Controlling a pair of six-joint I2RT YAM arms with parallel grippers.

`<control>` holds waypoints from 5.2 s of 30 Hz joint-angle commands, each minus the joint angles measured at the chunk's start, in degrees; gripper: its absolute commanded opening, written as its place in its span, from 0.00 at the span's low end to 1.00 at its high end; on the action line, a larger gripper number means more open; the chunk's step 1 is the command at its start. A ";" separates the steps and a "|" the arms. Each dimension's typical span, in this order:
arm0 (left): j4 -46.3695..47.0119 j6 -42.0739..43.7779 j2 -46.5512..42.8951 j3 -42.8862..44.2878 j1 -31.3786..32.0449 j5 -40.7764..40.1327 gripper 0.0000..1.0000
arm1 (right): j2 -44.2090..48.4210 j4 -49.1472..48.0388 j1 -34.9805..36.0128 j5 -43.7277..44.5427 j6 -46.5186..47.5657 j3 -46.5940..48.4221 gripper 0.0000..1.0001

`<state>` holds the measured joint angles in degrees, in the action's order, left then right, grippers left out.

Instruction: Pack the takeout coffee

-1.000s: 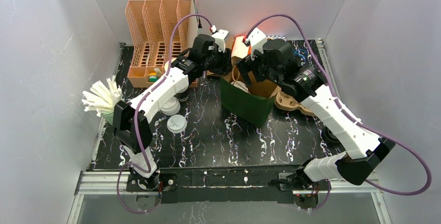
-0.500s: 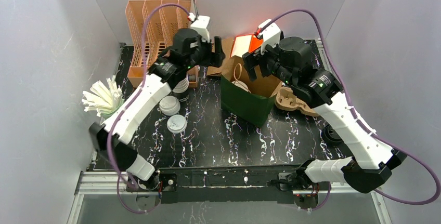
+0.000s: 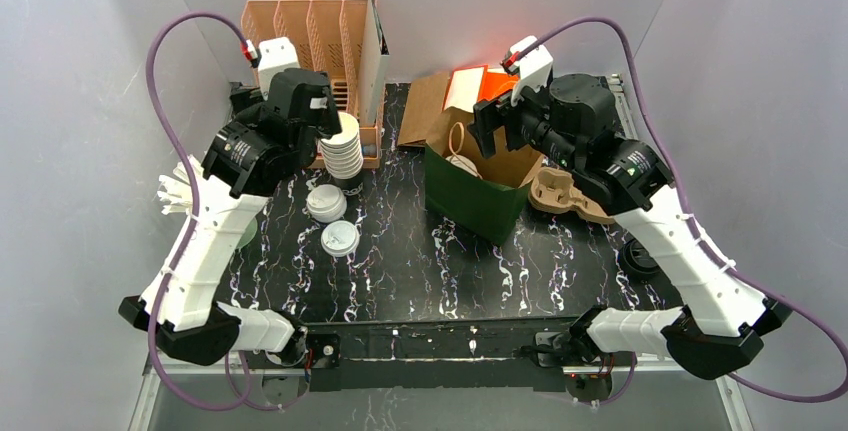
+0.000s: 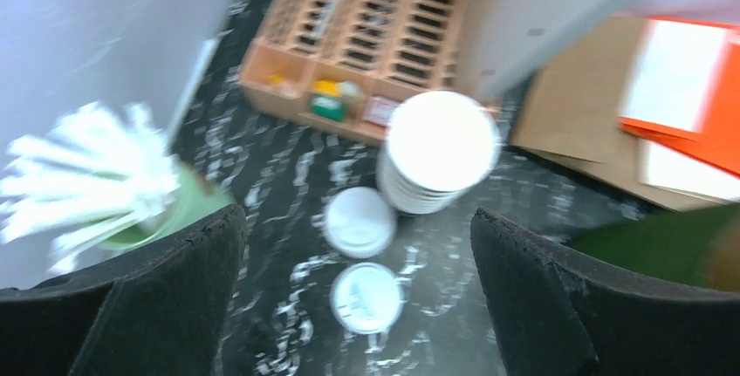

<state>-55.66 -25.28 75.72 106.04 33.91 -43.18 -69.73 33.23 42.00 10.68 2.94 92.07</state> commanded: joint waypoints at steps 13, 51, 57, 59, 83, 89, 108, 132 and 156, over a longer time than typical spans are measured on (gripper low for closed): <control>7.34 5.38 -3.15 -17.69 -24.18 -8.44 0.98 | -1.27 6.94 -0.10 -11.11 -16.62 -0.36 0.95; 11.74 -9.32 13.84 -16.84 -38.31 -9.02 0.00 | -13.65 16.10 -0.15 -17.36 -14.72 8.69 0.93; 3.86 -12.54 10.23 -9.85 -38.30 -10.02 0.00 | -13.19 15.18 -0.16 -17.66 -14.96 7.82 0.93; 3.47 -12.42 8.39 -8.26 -38.28 -11.42 0.00 | -12.92 14.70 -0.12 -17.91 -15.00 7.11 0.93; 38.33 -26.24 -22.54 -9.25 -38.25 16.21 0.00 | -10.95 9.59 -0.15 -17.59 -15.40 7.02 0.93; 40.05 -33.07 -16.71 -8.26 -38.29 42.00 0.00 | -7.33 5.84 -0.12 -12.82 -15.16 7.10 0.94; 65.57 -57.48 -2.44 -11.46 -29.05 80.68 0.00 | 13.48 -2.32 -0.11 23.88 -11.17 -7.23 0.95; 56.13 -37.11 10.26 -7.19 -0.52 66.28 0.00 | 19.56 -5.66 -0.10 33.97 -9.54 -9.40 0.95; 28.93 -13.05 -1.54 -11.02 -0.82 36.44 0.98 | 18.51 6.47 -0.16 16.76 -18.54 -12.84 0.98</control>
<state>-20.05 -44.62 81.73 96.88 33.45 4.40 -50.39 34.94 42.00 34.89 -11.09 79.77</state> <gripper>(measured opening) 0.980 0.981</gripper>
